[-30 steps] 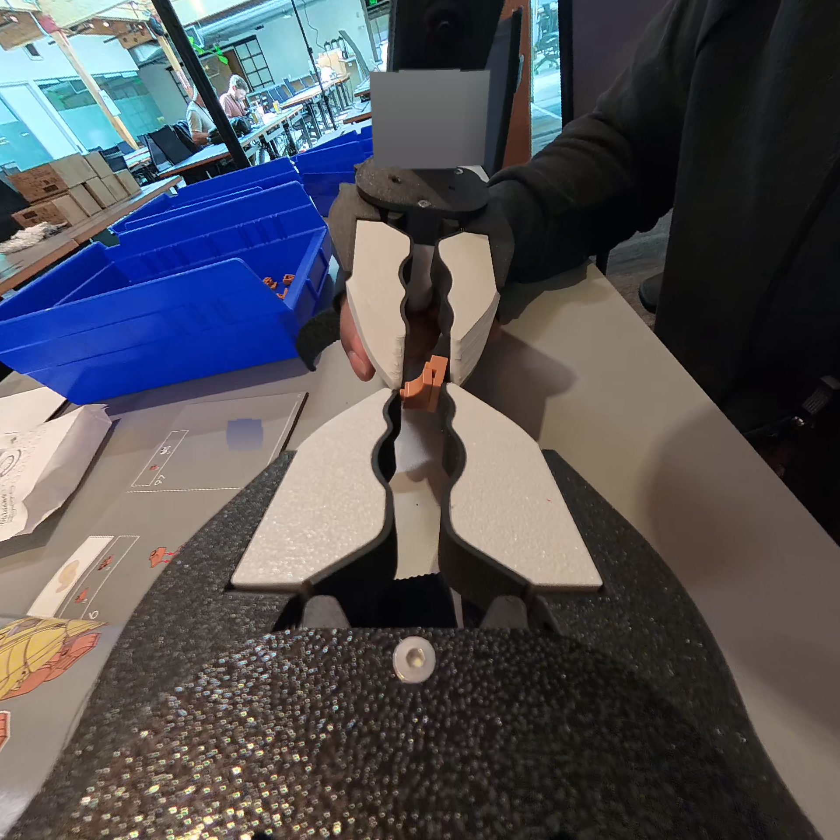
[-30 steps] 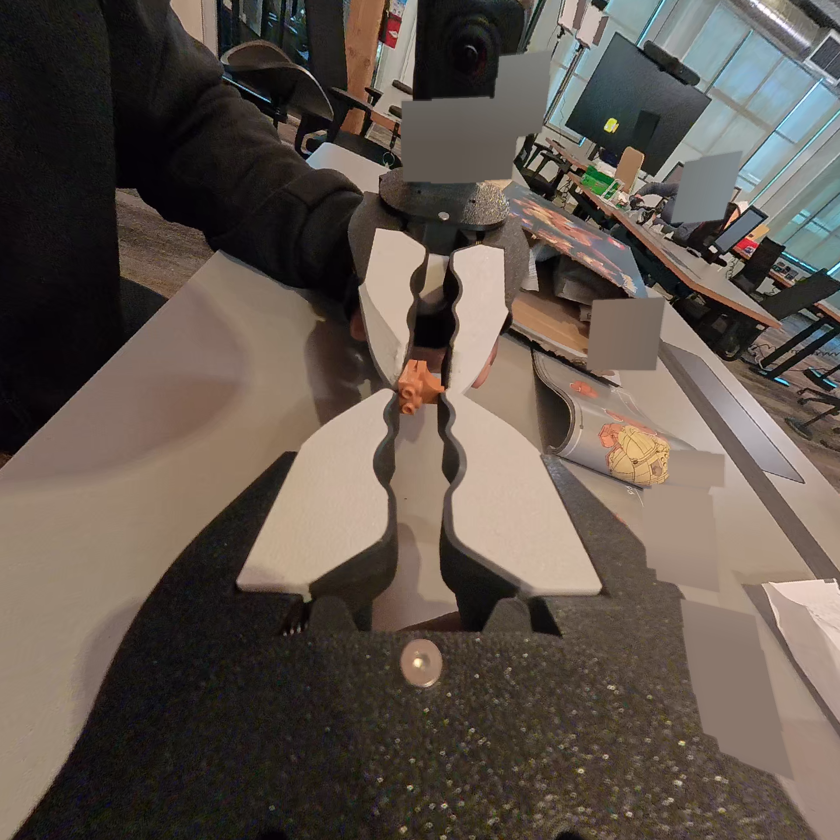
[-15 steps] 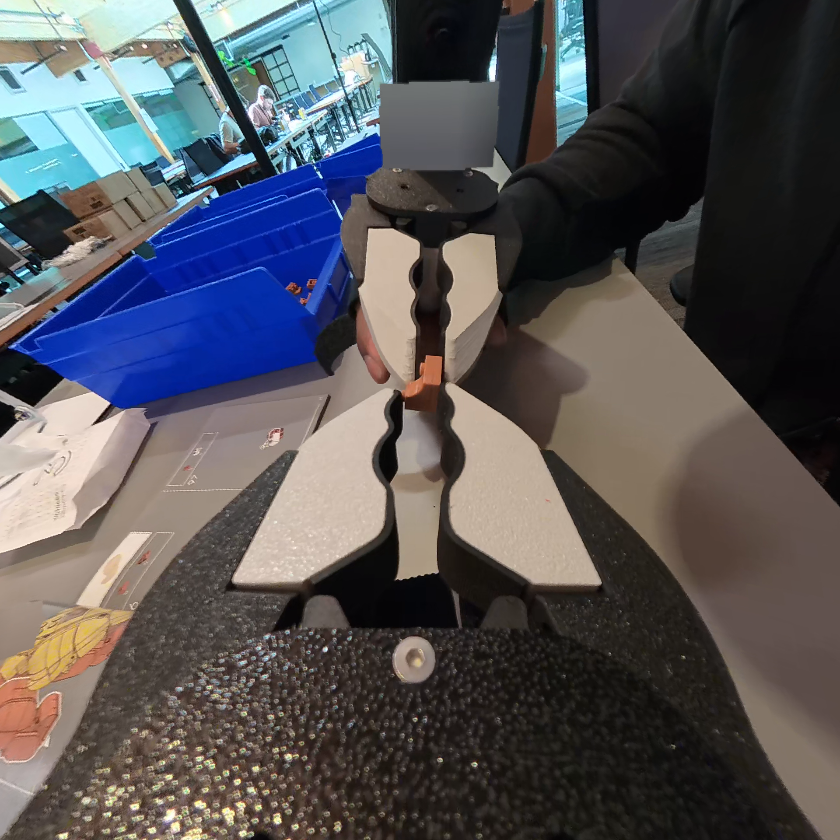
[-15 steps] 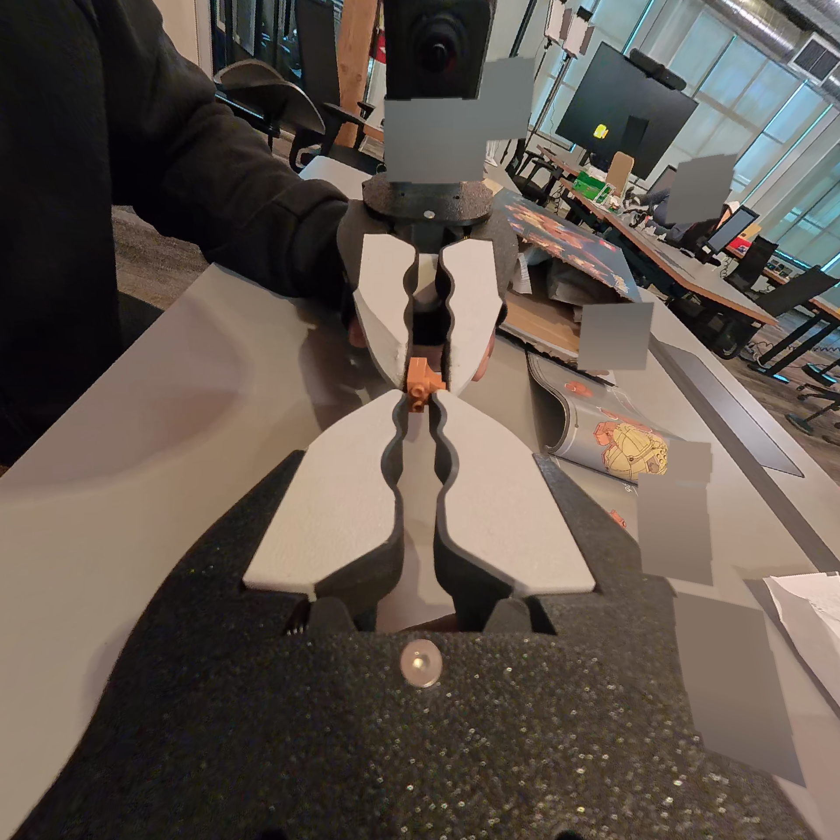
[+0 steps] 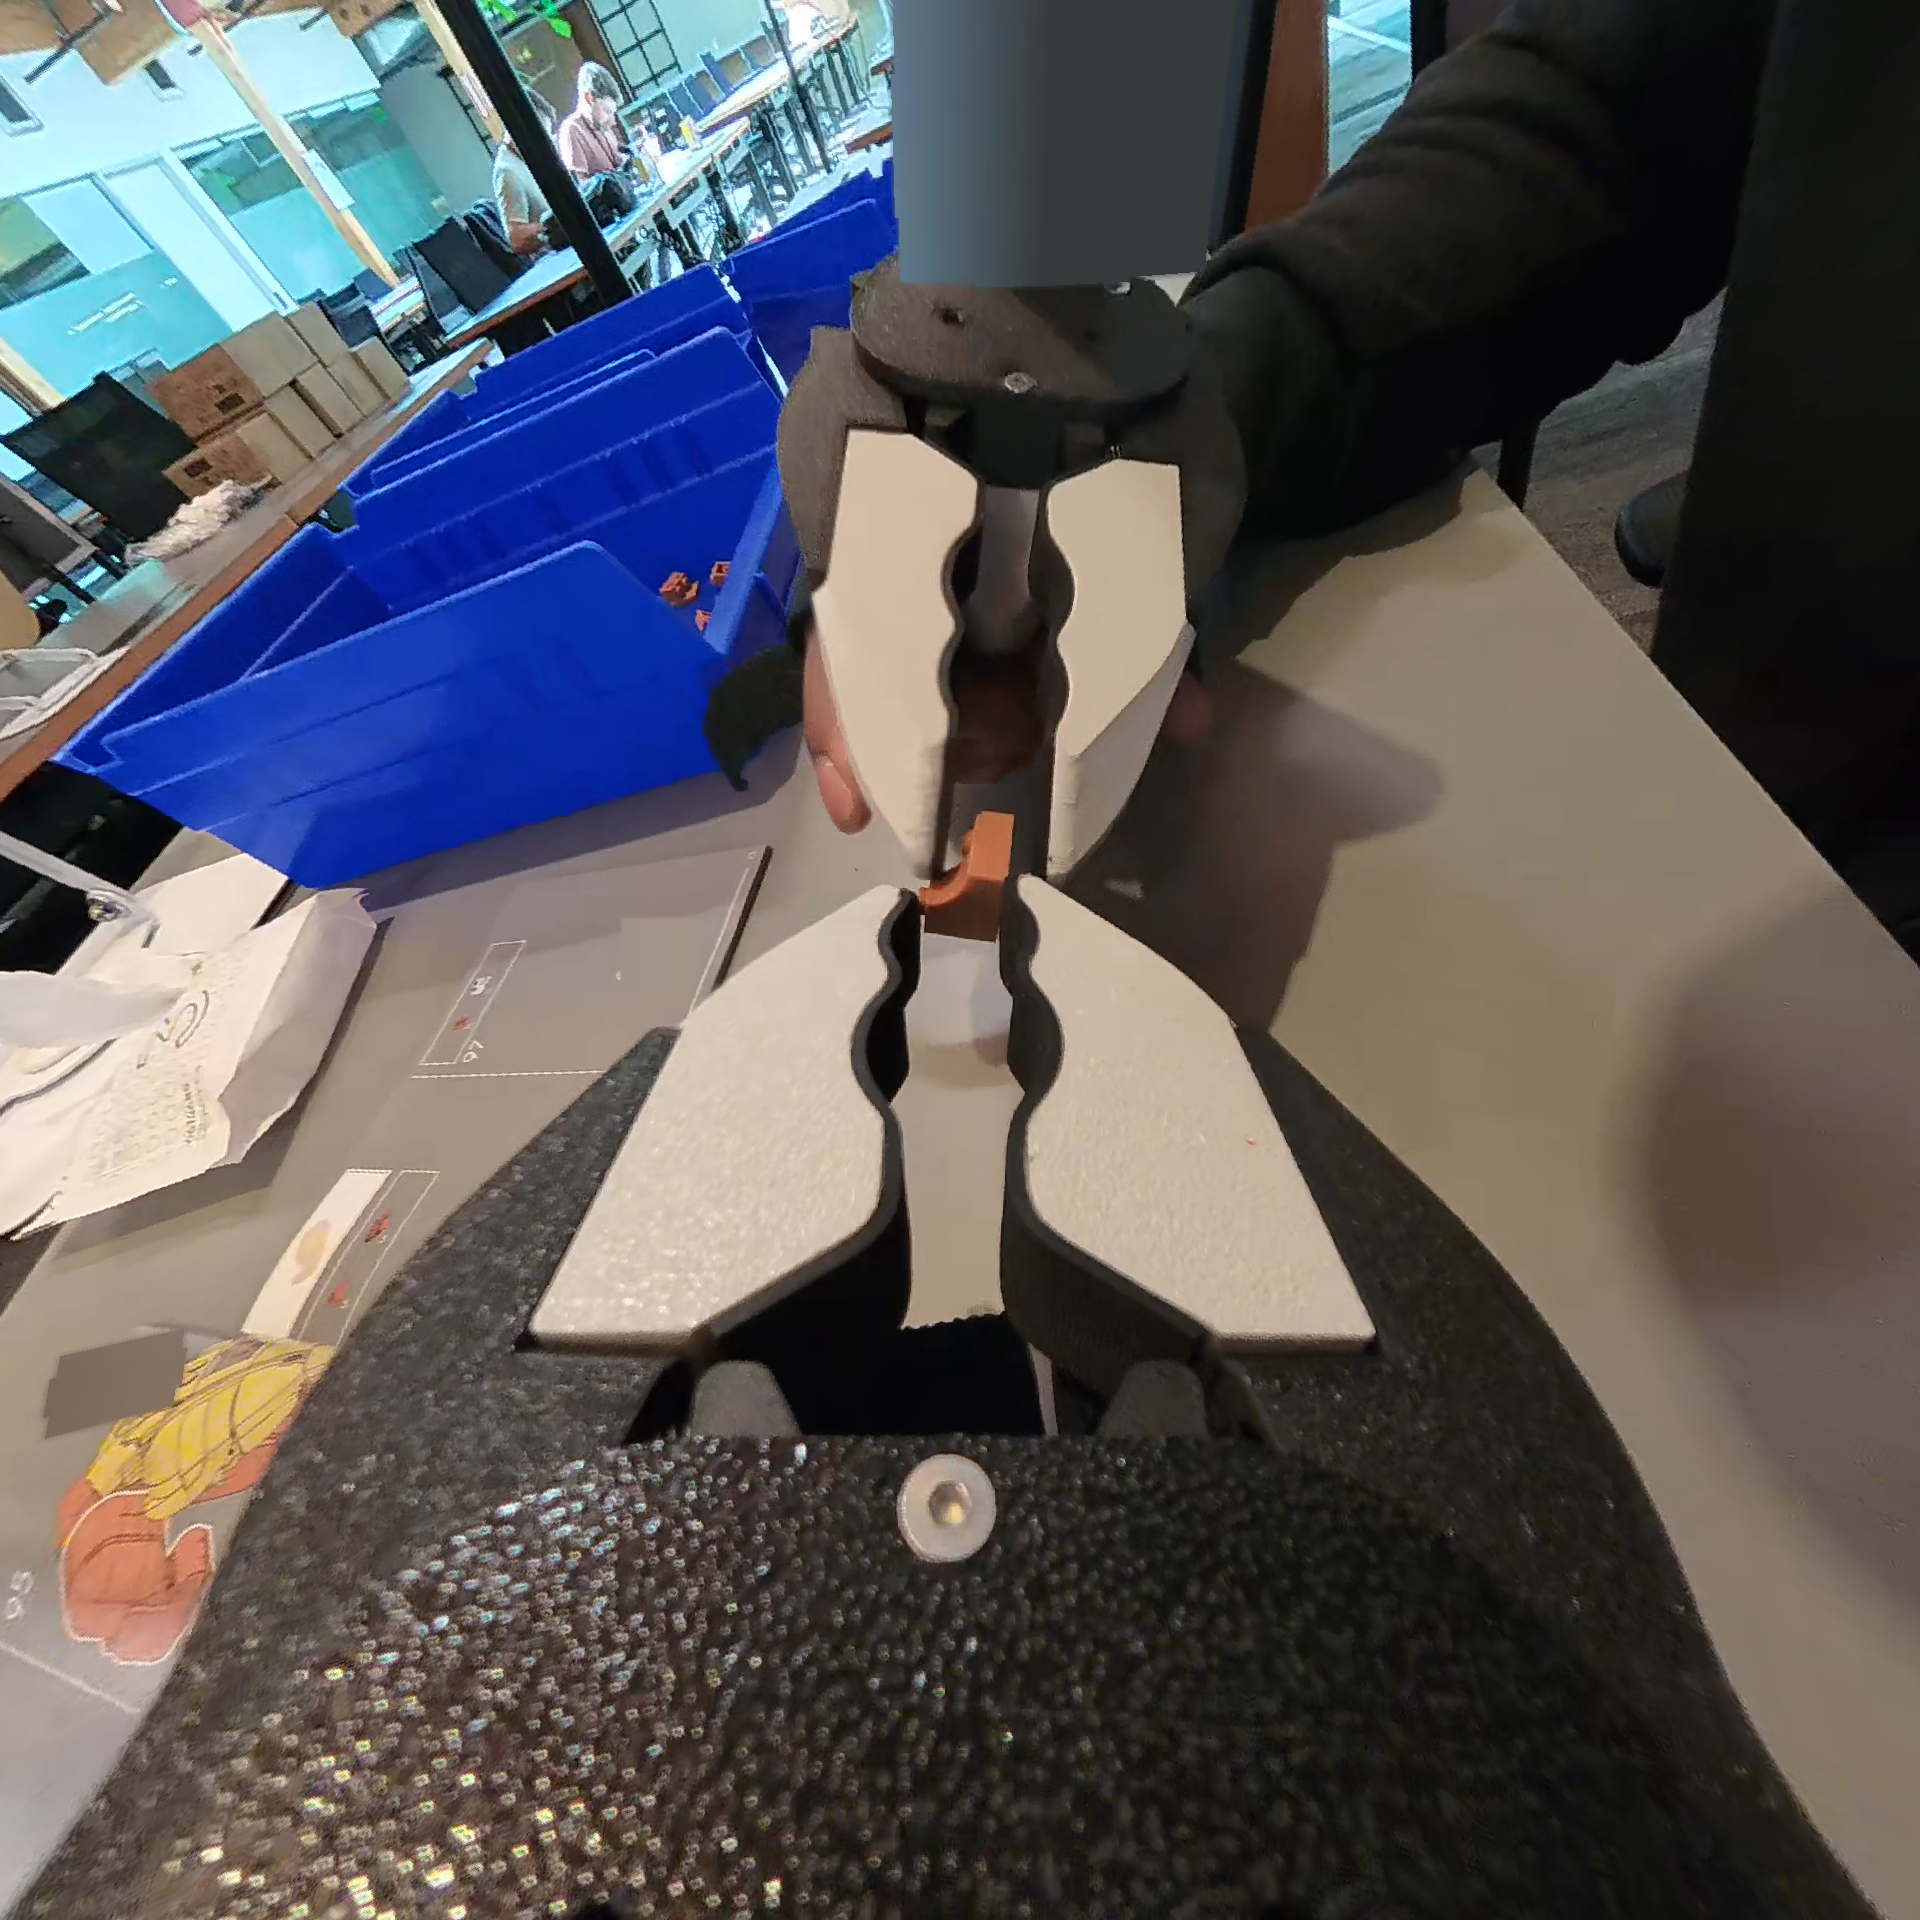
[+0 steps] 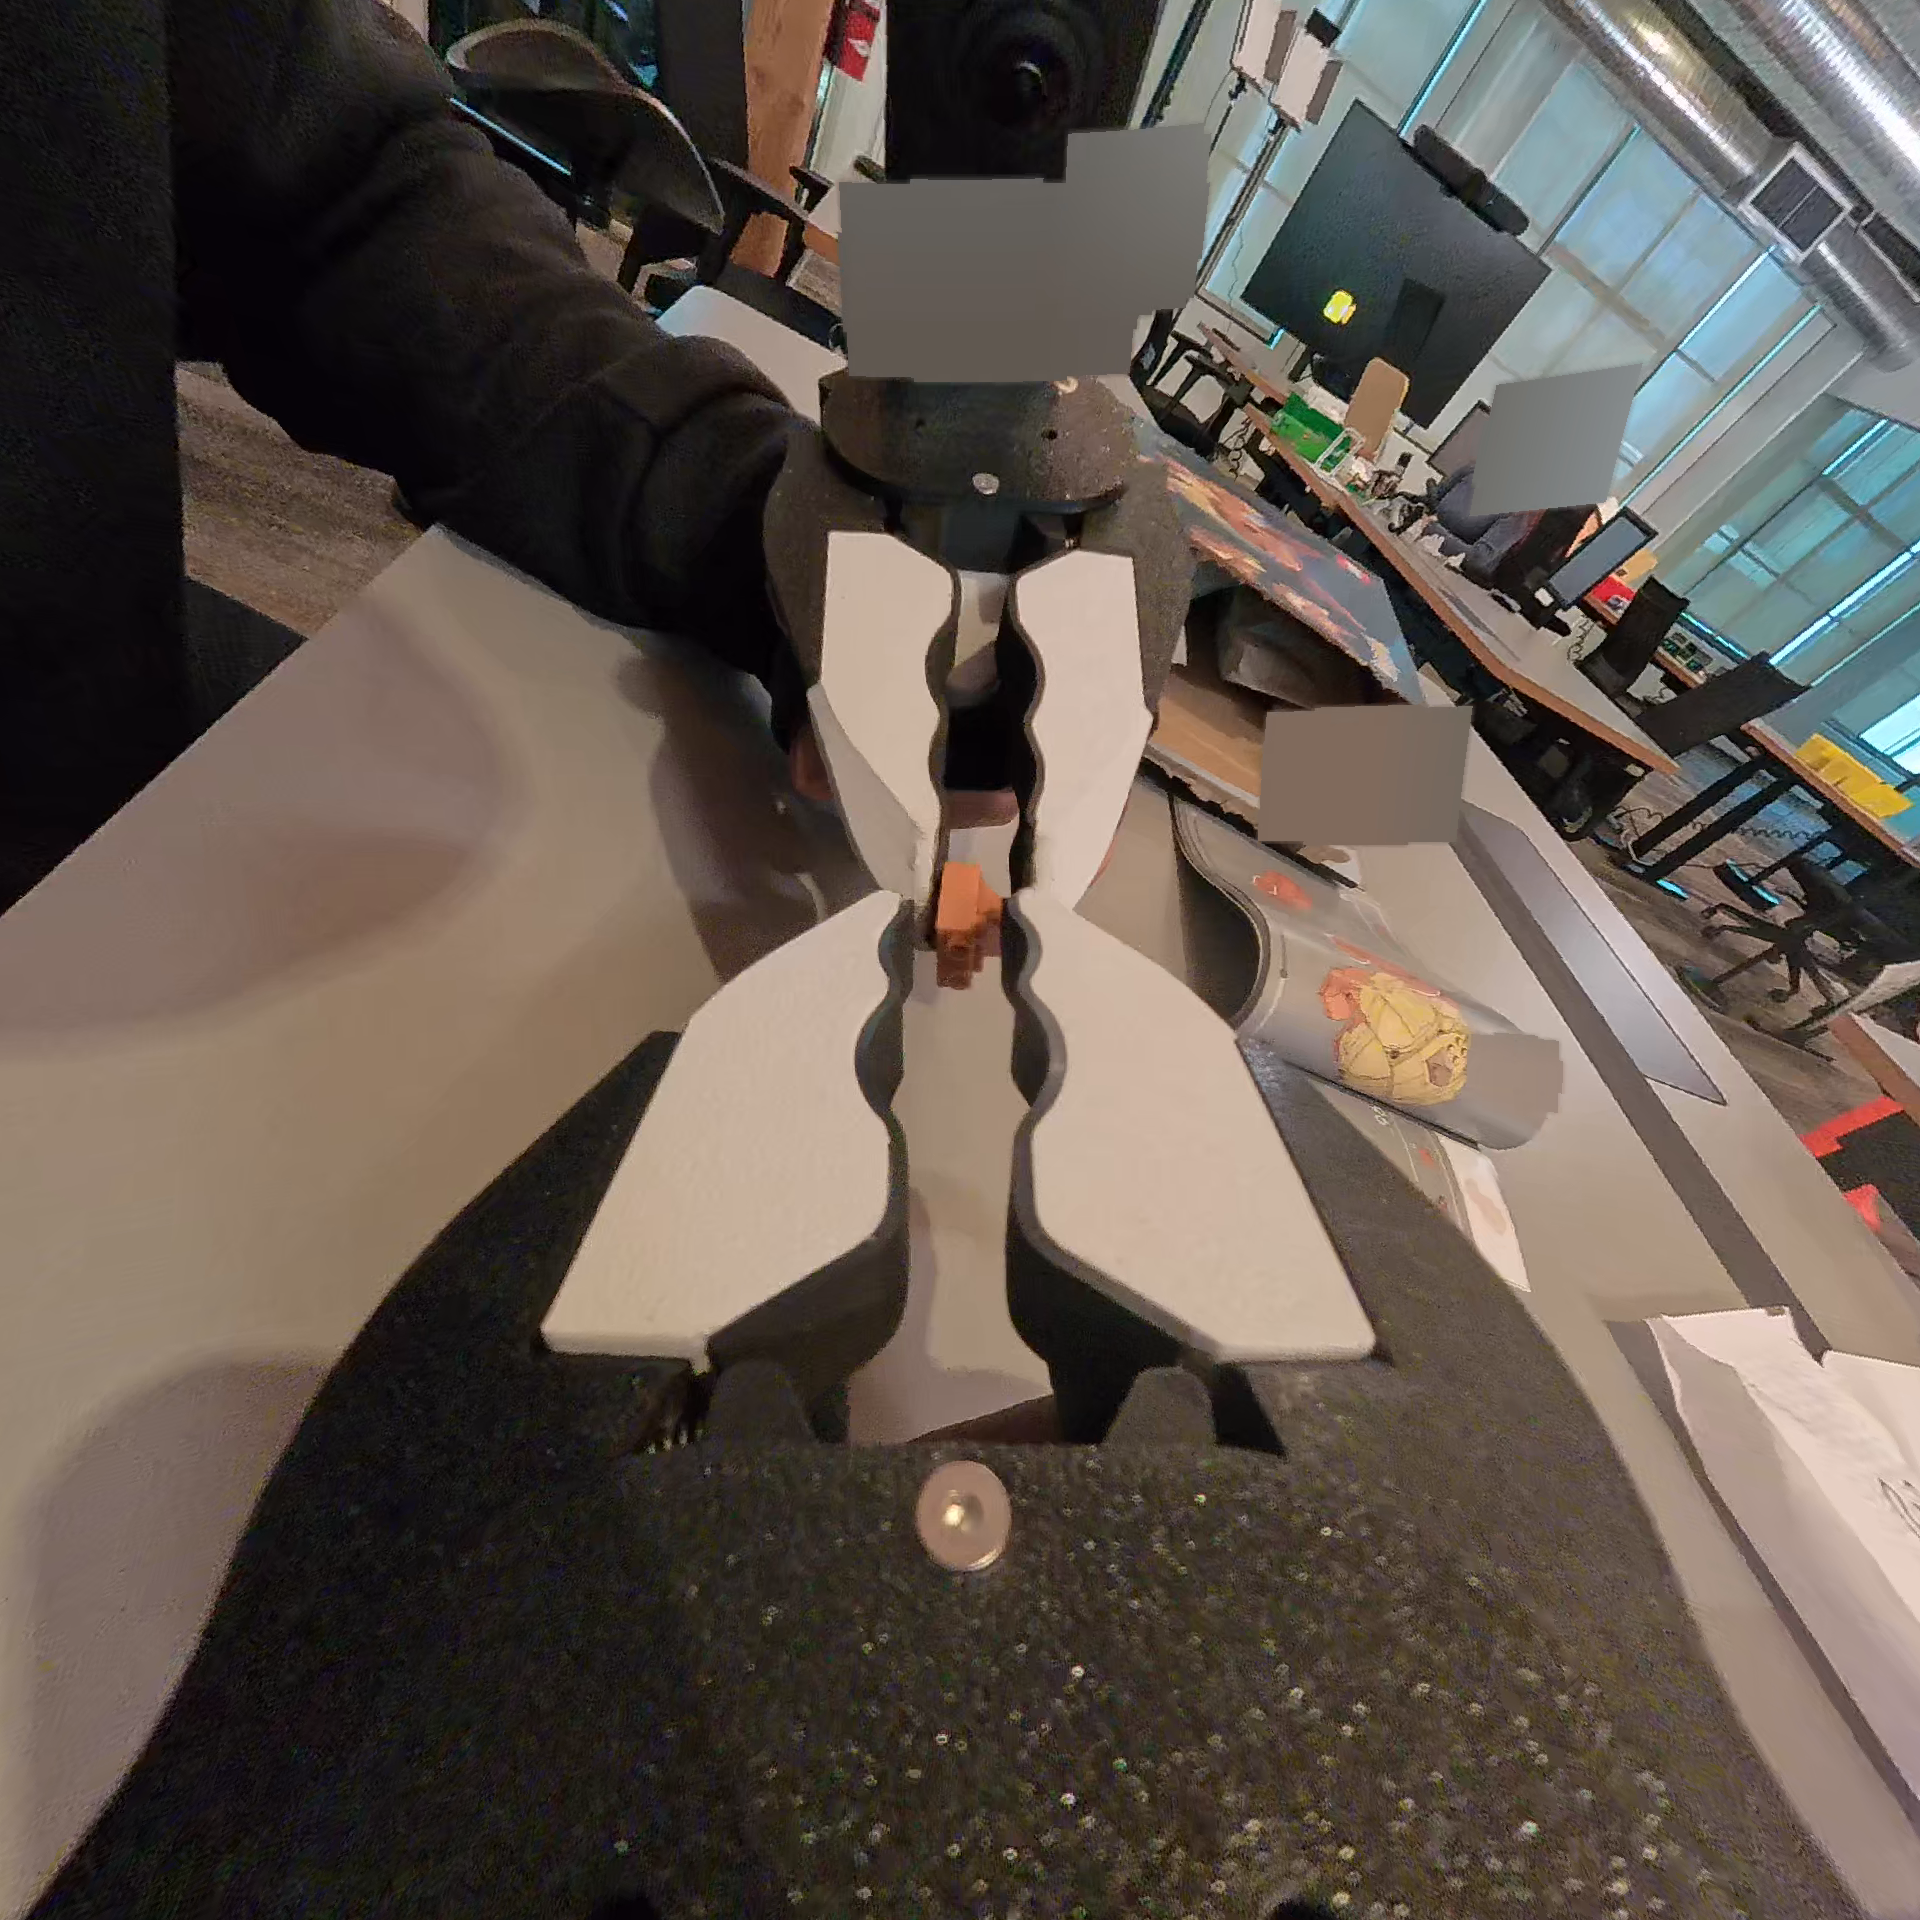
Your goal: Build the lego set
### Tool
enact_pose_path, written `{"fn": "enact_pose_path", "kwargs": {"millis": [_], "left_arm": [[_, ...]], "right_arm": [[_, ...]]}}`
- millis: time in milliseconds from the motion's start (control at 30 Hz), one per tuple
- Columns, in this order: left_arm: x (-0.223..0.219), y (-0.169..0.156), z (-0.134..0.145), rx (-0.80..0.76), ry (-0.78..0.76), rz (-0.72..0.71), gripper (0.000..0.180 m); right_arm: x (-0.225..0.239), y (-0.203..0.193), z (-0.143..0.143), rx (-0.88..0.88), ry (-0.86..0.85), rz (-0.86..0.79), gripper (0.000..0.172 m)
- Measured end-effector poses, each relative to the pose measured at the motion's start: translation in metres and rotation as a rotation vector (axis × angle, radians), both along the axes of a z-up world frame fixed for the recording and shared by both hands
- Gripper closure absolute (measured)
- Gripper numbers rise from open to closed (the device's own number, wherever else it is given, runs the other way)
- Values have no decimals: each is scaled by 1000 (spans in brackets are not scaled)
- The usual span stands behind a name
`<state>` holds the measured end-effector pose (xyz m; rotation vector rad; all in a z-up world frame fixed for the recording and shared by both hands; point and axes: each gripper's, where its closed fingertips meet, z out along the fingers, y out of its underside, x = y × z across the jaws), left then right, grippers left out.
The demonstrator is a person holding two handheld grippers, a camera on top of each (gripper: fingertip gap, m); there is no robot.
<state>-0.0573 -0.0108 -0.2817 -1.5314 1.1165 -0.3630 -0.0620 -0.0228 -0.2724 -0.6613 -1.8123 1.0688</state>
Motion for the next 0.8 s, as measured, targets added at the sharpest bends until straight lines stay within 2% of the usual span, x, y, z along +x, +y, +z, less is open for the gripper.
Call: {"fn": "enact_pose_path", "kwargs": {"millis": [133, 433, 533, 600, 733, 800], "left_arm": [[-1, 0, -4, -12, 20, 1, 166], [0, 1, -3, -7, 8, 5, 166], [1, 3, 2, -71, -80, 4, 165], [-6, 4, 7, -120, -155, 20, 156], [-10, 2, 23, -324, -436, -35, 153], [-7, -2, 30, -307, -470, -70, 155]], "right_arm": [[0, 0, -2, -18, -24, 8, 163], [1, 0, 0, -57, -30, 20, 164], [2, 3, 6, -28, 29, 7, 164], [6, 1, 18, -28, 121, 22, 164], [9, 3, 32, -49, 227, 21, 164], [9, 2, 32, -86, 226, 34, 164]]}}
